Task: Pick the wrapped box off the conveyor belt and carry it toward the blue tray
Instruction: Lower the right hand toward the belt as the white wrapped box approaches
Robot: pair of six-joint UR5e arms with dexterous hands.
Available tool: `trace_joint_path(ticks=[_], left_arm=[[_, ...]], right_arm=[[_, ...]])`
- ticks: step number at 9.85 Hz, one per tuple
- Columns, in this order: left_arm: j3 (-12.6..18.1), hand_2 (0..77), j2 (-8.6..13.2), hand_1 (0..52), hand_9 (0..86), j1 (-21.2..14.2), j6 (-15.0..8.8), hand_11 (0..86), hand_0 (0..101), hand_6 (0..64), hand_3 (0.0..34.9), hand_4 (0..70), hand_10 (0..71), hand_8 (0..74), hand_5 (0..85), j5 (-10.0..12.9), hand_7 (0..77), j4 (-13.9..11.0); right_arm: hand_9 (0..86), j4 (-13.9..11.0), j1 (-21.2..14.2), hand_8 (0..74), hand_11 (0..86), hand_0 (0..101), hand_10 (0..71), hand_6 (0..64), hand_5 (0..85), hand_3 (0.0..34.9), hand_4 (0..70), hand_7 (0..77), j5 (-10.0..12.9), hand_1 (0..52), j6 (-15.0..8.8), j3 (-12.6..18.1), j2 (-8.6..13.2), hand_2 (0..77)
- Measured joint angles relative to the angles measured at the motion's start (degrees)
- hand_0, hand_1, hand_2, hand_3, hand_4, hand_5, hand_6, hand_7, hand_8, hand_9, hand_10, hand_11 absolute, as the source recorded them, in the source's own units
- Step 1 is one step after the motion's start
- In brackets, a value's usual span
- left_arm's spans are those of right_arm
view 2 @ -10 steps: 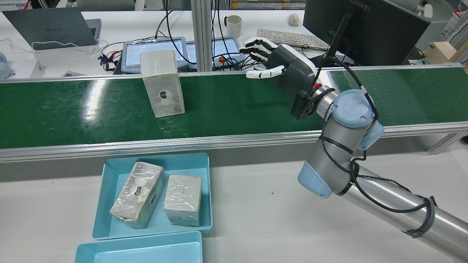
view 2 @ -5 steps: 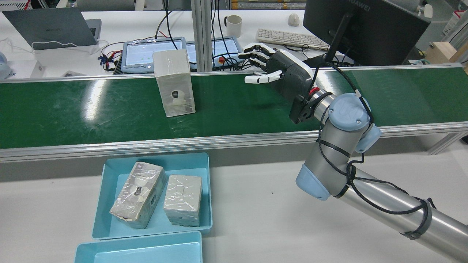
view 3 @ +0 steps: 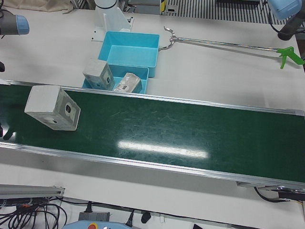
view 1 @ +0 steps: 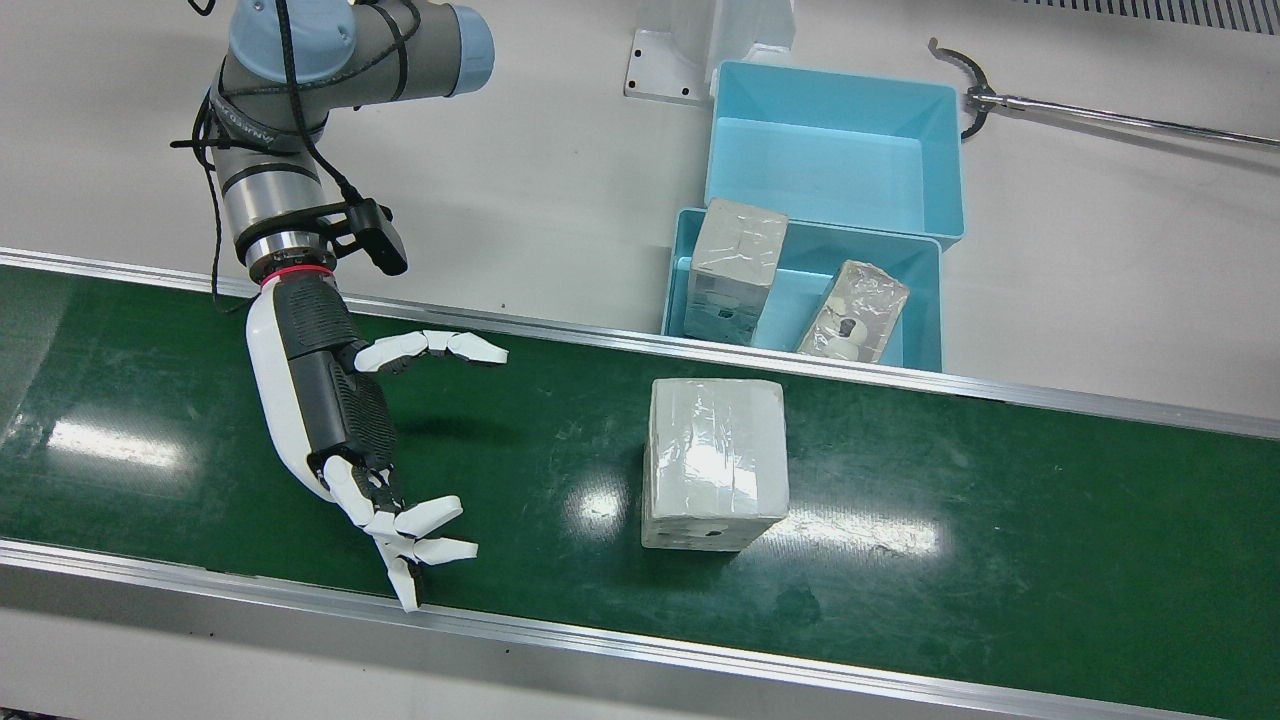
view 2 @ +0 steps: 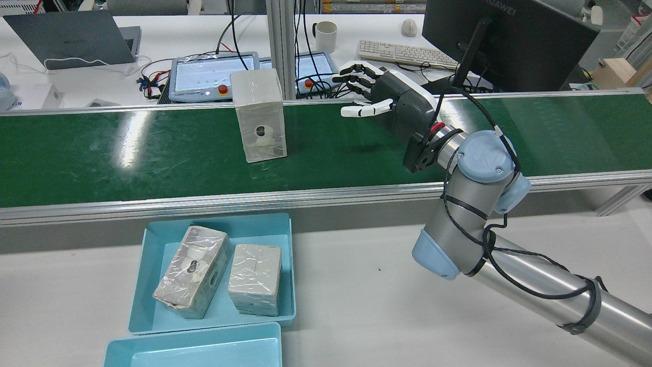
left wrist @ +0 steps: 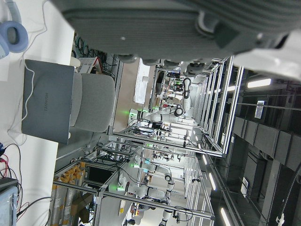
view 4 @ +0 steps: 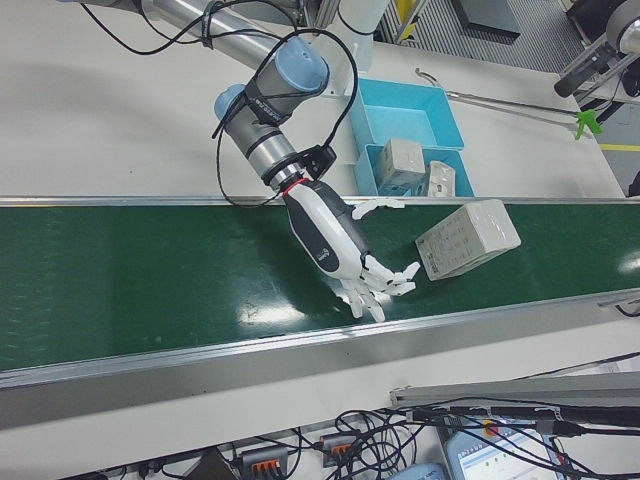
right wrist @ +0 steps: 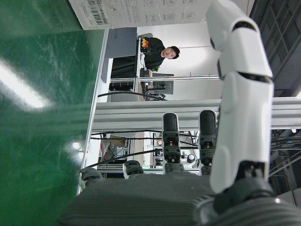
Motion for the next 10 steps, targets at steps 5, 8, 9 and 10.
trace_joint_path(ticks=[5, 8, 9, 10], left_arm=[[0.0, 0.5, 0.0, 0.0, 0.0, 0.0, 0.0, 0.0, 0, 0.5, 0.0, 0.0, 0.0, 0.0, 1.1, 0.0, 0.5, 0.0], [0.0, 0.5, 0.0, 0.0, 0.0, 0.0, 0.0, 0.0, 0, 0.0, 0.0, 0.0, 0.0, 0.0, 1.1, 0.0, 0.0, 0.0], [0.0, 0.5, 0.0, 0.0, 0.0, 0.0, 0.0, 0.0, 0, 0.5, 0.0, 0.0, 0.0, 0.0, 1.1, 0.0, 0.0, 0.0], [0.0, 0.5, 0.0, 0.0, 0.0, 0.0, 0.0, 0.0, 0, 0.5, 0.0, 0.0, 0.0, 0.0, 1.1, 0.0, 0.5, 0.0]], right_arm=[[6.0, 0.0, -0.04, 0.0, 1.1, 48, 0.0, 4.4, 40.9, 25.0, 11.5, 27.3, -0.07, 15.3, 0.0, 0.11, 0.03, 22.9], [6.0, 0.0, -0.08, 0.0, 1.1, 48, 0.0, 4.4, 40.9, 25.0, 11.5, 27.3, -0.09, 15.3, 0.0, 0.08, 0.04, 22.4], [6.0, 0.0, -0.12, 0.0, 1.1, 48, 0.0, 4.4, 40.9, 25.1, 11.5, 27.3, -0.09, 15.3, -0.01, 0.08, 0.04, 22.4], [6.0, 0.0, -0.14, 0.0, 1.1, 48, 0.0, 4.4, 40.9, 25.1, 11.5, 27.3, -0.09, 15.3, 0.0, 0.08, 0.04, 22.4]])
